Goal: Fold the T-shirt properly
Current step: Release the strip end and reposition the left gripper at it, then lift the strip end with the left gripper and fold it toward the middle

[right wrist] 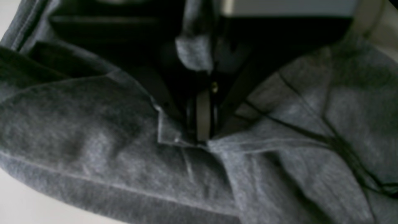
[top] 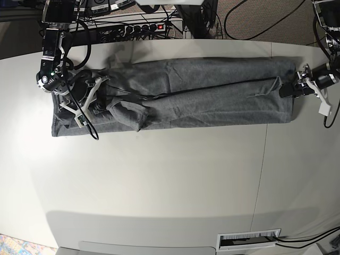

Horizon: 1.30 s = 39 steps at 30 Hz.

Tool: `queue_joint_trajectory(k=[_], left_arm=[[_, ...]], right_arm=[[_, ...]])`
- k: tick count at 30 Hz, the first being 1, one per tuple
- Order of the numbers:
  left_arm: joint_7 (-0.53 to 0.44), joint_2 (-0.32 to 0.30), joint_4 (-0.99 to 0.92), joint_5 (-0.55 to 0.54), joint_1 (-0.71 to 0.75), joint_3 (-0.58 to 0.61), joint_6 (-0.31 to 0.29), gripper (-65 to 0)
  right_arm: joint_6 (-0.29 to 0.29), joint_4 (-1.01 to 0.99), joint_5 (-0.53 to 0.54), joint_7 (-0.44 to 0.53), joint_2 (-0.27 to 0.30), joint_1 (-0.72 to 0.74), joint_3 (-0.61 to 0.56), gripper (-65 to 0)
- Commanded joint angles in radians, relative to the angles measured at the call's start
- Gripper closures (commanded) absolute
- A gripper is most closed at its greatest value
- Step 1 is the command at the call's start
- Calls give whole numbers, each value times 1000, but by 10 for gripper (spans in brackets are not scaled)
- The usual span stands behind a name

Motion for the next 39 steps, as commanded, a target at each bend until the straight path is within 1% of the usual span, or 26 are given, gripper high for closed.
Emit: queue_joint_trajectory(k=[1,3,4,6,8,9,10,11,15,19,21,25,30,33,37,39], left_arm=[[25,-11,6,35,0,3,7,-298],[11,-8,6,34,0,3,7,-221],[10,-7,6,27,-3,3,5,-161],[23,-11,8,-32,-3,3,-39,-4],[66,-19,19,-154,-3,3,-81,0],[98,-22,29,-170,-3,3,-103,0],[138,-24,45,-170,-3,3,-109,0],[152,-23,70,-170,-3,3,-109,0],[143,0,199,-170,-3,3,-109,0],[132,48,361,-170,-2,3,-109,0],[132,84,436,-170,-2,3,-109,0],[132,178,544,-170,-2,3,-109,0],[126,306,572,-170,3,23,-109,0],[127,374,572,-170,3,86,-109,0],[123,439,571,-170,0,193,-109,0],[85,463,571,-170,0,245,-109,0]], right_arm=[[-6,5,-32,-46,14,2,5,0],[-6,5,-32,-46,14,2,5,0],[-6,5,-32,-46,14,2,5,0],[-6,5,-32,-46,14,2,5,0],[-6,5,-32,-45,14,3,5,0],[-6,5,-32,-45,14,2,5,0],[-6,5,-32,-45,14,2,5,0],[-6,5,-32,-45,14,2,5,0],[-6,5,-17,-43,14,2,5,0],[-6,5,-17,-43,14,2,5,0],[-6,5,-16,-43,14,2,5,0],[-6,5,-16,-43,14,2,5,0],[-6,5,-11,-43,14,2,5,0],[-6,5,13,-43,14,2,5,0],[-6,5,13,-56,14,2,5,0],[-6,5,13,-62,14,2,5,0]])
